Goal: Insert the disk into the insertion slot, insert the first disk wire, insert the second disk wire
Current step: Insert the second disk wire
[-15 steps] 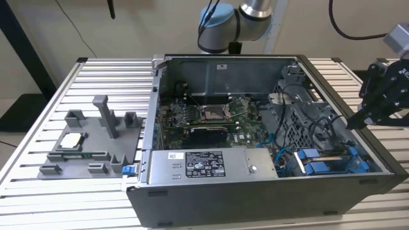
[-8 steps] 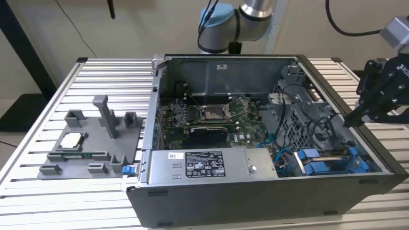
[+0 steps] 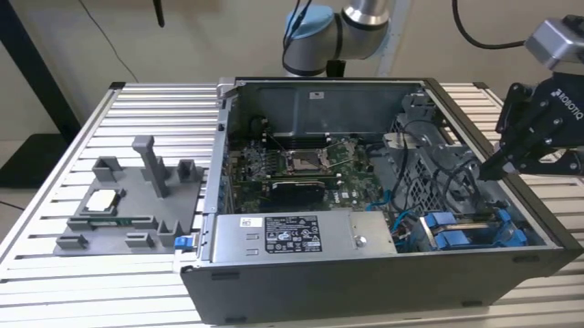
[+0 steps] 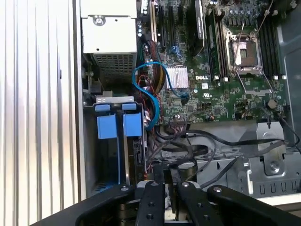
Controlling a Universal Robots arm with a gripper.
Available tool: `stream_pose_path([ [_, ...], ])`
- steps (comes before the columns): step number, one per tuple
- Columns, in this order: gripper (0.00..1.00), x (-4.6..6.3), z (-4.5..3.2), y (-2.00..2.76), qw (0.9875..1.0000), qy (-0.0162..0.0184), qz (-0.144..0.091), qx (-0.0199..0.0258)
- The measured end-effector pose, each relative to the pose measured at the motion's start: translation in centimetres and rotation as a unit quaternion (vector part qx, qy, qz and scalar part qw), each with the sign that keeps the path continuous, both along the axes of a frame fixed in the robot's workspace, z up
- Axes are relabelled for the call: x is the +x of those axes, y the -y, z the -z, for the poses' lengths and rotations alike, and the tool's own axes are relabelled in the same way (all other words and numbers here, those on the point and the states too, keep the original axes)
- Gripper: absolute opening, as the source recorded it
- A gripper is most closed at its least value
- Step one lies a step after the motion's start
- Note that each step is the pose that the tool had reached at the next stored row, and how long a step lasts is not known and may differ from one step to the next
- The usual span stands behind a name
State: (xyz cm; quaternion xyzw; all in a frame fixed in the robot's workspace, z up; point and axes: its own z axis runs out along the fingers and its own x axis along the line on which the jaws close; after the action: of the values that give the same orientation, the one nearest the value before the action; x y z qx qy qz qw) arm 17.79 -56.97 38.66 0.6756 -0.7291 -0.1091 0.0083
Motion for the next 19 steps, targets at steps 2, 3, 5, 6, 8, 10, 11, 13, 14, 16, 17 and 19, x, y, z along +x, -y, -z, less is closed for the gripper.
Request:
stream_pose_path([
  [2, 0.16, -0.7, 0.0, 0.0, 1.0, 0.0, 0.0, 0.0],
  [3, 0.16, -1.1, 0.0, 0.0, 1.0, 0.0, 0.0, 0.0001],
  [5, 0.16, -2.0, 0.01, 0.0, 1.0, 0.0, 0.0, 0.0001],
  [6, 0.16, -2.3, 0.0, 0.01, 1.0, 0.0, 0.0, 0.0],
  [8, 0.16, -2.5, 0.01, 0.02, 1.0, 0.0, 0.0, 0.0002],
  [10, 0.16, -2.5, 0.0, 0.01, 1.0, 0.0, 0.0, 0.001],
  [11, 0.16, -2.5, 0.0, 0.01, 1.0, 0.0, 0.0, 0.0015],
  [13, 0.16, -2.5, 0.0, 0.01, 1.0, 0.0, 0.0, 0.0025],
  [14, 0.16, -2.5, 0.0, 0.01, 1.0, 0.0, 0.0, 0.003],
  [16, 0.16, -2.5, 0.0, 0.01, 1.0, 0.0, 0.0, 0.0039],
  [17, 0.16, -2.5, 0.0, 0.01, 1.0, 0.0, 0.0, 0.0044],
  [19, 0.16, -2.5, 0.0, 0.01, 1.0, 0.0, 0.0, 0.0053],
])
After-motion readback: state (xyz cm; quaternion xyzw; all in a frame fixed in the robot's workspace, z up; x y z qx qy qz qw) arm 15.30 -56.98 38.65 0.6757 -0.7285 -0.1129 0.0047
